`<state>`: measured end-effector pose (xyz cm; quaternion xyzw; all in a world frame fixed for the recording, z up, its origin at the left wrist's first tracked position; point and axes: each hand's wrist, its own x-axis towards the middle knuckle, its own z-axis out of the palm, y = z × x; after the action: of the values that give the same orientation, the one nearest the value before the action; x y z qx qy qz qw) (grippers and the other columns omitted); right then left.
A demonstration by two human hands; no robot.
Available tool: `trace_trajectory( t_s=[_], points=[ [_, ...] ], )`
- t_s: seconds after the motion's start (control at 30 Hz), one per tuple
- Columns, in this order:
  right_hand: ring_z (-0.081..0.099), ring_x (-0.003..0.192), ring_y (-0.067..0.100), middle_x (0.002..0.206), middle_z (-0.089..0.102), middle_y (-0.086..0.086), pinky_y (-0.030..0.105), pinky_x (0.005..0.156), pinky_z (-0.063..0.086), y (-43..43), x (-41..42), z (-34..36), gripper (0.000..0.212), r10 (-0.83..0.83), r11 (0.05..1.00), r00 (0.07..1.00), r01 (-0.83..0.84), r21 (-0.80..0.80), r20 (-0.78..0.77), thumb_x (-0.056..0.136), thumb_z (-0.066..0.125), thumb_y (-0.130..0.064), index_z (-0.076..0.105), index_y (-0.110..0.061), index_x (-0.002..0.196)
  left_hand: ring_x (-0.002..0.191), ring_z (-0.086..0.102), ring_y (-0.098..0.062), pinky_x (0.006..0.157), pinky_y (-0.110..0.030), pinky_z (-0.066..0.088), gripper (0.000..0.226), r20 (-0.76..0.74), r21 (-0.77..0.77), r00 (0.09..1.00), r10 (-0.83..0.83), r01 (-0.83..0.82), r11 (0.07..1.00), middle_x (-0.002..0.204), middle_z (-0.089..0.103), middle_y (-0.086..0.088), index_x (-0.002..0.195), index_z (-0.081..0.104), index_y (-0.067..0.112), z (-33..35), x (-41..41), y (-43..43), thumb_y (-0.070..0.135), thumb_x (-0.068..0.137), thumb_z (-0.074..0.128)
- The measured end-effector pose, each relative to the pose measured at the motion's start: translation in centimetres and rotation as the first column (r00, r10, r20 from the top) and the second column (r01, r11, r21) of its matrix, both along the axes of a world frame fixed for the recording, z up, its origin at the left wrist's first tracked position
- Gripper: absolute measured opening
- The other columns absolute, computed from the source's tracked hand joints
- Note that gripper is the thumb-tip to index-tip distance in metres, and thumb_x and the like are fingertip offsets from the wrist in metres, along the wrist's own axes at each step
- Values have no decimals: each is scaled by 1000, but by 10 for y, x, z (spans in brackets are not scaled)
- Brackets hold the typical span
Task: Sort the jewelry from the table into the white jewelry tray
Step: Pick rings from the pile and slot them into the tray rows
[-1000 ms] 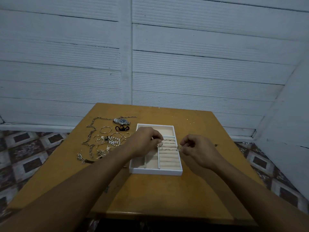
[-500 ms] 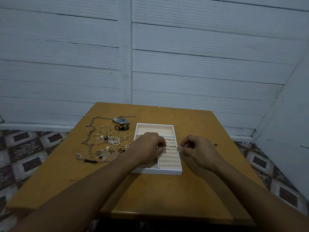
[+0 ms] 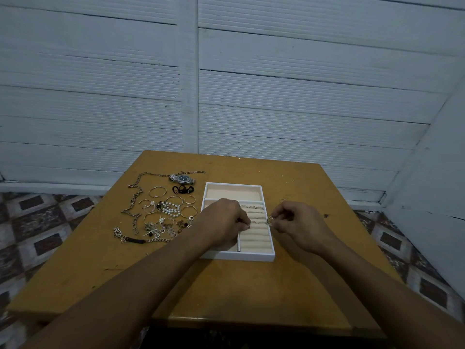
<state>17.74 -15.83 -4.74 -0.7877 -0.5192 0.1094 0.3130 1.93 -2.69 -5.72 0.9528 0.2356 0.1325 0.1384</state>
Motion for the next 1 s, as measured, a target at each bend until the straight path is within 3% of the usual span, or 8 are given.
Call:
trace_trajectory(
  t_s=[0.27, 0.4, 0.57, 1.0],
  points=[
    [61, 78, 7, 82, 68, -6, 19, 66, 48, 5, -9, 4, 11, 40, 999, 999, -40, 8, 32, 86, 66, -12, 68, -22, 86, 99, 60, -17, 80, -27, 46, 23, 10, 42, 1000, -8, 8, 999, 105, 71, 2, 110, 73, 26, -1, -1, 0, 30, 90, 63],
    [60, 76, 5, 83, 67, -8, 12, 62, 44, 9, -12, 2, 8, 66, 998, 993, -64, -23, 93, 87, 66, -13, 70, -21, 89, 100, 61, -17, 79, -27, 45, 23, 37, 34, 999, -11, 10, 999, 106, 71, 3, 109, 73, 26, -2, -6, -2, 29, 90, 62],
    [62, 78, 10, 86, 69, -4, 25, 71, 51, 12, -14, 3, 5, 76, 996, 989, -71, -51, 123, 86, 68, -16, 71, -18, 90, 101, 60, -17, 77, -24, 42, 21, 36, 6, 999, 31, -31, 999, 107, 69, 2, 106, 74, 26, -2, -3, -2, 29, 88, 64],
    [61, 81, 8, 93, 70, -4, 27, 74, 53, 13, -16, 3, 9, 106, 993, 981, -97, -62, 160, 87, 67, -17, 72, -20, 94, 99, 61, -15, 86, -32, 51, 22, -38, -49, 998, 46, -48, 998, 108, 71, 3, 107, 74, 25, 7, 1, -2, 24, 85, 67]
  ],
)
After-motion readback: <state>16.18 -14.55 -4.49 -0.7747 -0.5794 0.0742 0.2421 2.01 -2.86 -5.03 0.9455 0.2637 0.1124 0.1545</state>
